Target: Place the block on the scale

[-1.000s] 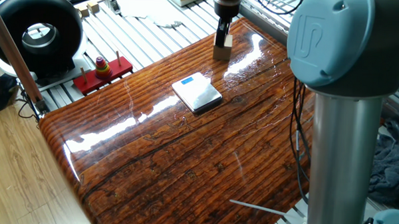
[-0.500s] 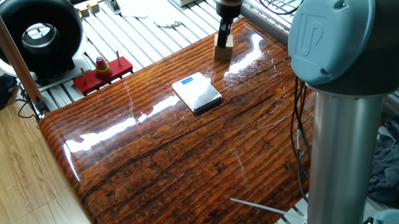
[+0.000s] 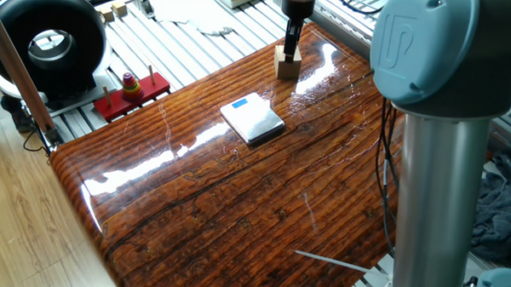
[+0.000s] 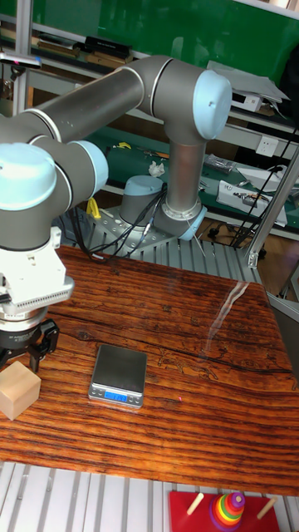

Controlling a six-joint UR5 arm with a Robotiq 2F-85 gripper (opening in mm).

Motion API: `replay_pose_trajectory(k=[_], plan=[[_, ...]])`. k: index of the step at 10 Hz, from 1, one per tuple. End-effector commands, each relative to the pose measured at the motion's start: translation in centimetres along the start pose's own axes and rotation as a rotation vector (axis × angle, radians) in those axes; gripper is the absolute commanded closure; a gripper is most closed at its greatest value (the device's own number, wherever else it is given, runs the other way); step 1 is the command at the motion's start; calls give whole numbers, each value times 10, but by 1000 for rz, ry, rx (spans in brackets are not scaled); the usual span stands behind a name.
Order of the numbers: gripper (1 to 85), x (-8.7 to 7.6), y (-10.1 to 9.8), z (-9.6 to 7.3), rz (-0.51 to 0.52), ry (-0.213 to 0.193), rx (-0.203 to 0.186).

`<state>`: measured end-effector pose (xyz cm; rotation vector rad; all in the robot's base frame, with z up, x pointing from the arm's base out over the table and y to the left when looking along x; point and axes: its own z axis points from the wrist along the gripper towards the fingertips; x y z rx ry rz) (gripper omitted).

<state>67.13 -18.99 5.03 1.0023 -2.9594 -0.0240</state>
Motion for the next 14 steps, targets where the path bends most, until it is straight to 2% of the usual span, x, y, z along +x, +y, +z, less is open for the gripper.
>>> replay_pose_trajectory(k=[1, 4, 6, 8, 14], plan=[[167, 0, 2, -3, 2, -11, -14], [163, 0, 4, -2, -3, -15, -20], [107, 1, 4, -1, -11, -17, -20], [107, -1, 3, 0, -15, -23, -20], [110, -8, -1, 18, -18, -49, -5]])
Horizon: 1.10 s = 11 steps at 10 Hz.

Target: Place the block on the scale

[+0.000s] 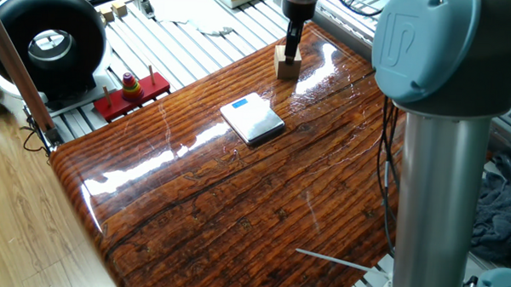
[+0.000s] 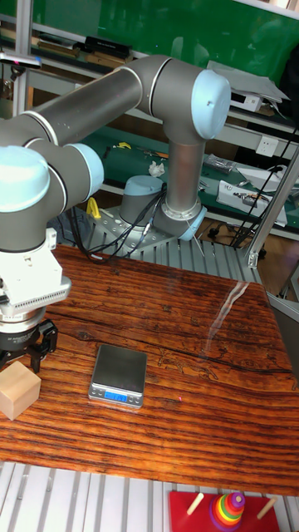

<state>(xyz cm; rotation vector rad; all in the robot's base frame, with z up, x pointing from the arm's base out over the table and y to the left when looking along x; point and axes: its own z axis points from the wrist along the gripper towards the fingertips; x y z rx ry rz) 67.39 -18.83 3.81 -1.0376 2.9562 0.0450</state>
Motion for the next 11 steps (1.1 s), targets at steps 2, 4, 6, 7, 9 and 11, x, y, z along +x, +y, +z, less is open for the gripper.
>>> replay_pose_trajectory(k=[2, 4, 6, 7, 9, 11], plan=[[123, -9, 3, 7, 9, -33, -3], [173, -11, 6, 9, 16, -36, -3], [267, -10, 5, 9, 24, -32, 0], [313, -11, 7, 8, 36, -34, -3], [467, -6, 6, -1, 50, -32, -20], [583, 1, 4, -11, 90, -12, -39]])
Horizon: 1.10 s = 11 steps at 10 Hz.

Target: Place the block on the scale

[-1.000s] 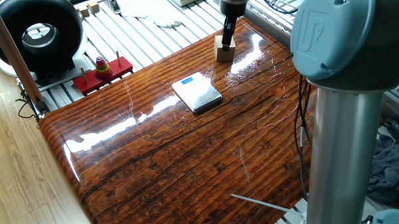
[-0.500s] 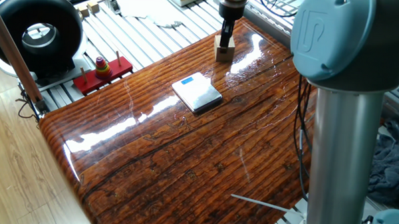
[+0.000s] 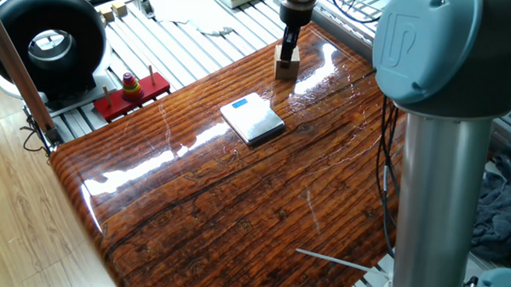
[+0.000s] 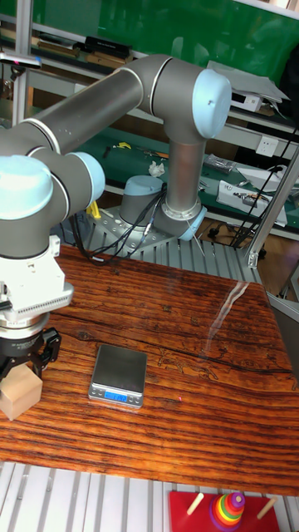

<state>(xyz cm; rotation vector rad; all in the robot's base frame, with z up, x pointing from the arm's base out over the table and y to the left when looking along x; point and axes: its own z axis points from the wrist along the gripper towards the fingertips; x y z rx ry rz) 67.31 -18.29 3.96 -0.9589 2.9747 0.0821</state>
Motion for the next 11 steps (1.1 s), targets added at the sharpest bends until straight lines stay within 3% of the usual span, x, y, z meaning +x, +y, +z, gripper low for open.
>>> replay_pose_trajectory(k=[1, 4, 6, 7, 11], plan=[[677, 4, 2, -16, 79, 24, -16], [757, -9, 25, -48, 315, 62, -68], [810, -18, 32, -51, 425, 59, -74], [757, -20, 36, -50, 448, 56, -70], [770, -32, 63, -46, 602, 31, -71]])
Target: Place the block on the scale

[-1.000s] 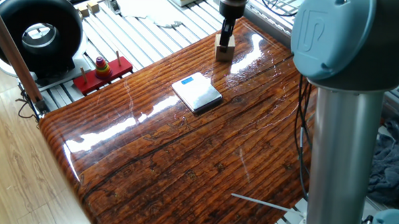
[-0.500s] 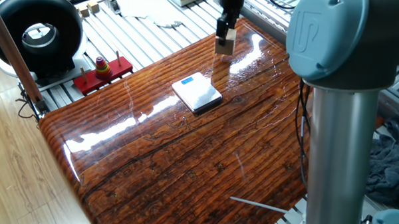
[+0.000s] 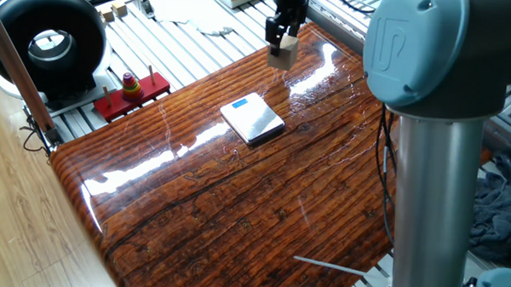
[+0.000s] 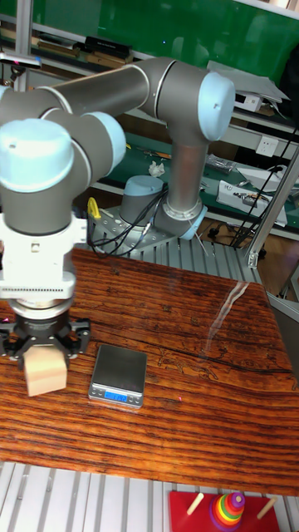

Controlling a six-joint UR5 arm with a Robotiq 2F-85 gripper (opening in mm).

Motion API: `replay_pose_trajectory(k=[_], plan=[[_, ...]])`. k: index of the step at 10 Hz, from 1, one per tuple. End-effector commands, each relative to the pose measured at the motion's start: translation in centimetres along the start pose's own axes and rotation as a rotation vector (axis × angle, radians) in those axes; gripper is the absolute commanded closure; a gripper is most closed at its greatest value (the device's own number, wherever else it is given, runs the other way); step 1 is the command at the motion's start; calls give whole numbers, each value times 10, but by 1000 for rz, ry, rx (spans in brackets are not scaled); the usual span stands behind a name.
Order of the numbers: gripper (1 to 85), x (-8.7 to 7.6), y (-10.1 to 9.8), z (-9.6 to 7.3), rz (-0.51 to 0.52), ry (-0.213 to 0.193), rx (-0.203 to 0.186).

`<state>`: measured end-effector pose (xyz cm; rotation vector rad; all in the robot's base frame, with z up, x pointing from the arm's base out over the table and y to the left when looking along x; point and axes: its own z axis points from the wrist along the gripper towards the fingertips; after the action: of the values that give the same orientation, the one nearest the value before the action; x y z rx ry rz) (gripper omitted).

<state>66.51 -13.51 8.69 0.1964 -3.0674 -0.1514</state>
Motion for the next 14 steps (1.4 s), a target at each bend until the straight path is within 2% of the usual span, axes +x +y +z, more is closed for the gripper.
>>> replay_pose_trajectory(k=[1, 3, 7, 11, 12, 14], plan=[[770, 2, 24, 2, 127, -30, 0], [790, 3, 30, 6, 159, -58, 25], [830, 10, 42, -1, 210, -63, 19], [833, 17, 52, -2, 280, -104, 24], [833, 17, 58, 0, 303, -117, 20], [847, 11, 82, -6, 374, -130, -22]])
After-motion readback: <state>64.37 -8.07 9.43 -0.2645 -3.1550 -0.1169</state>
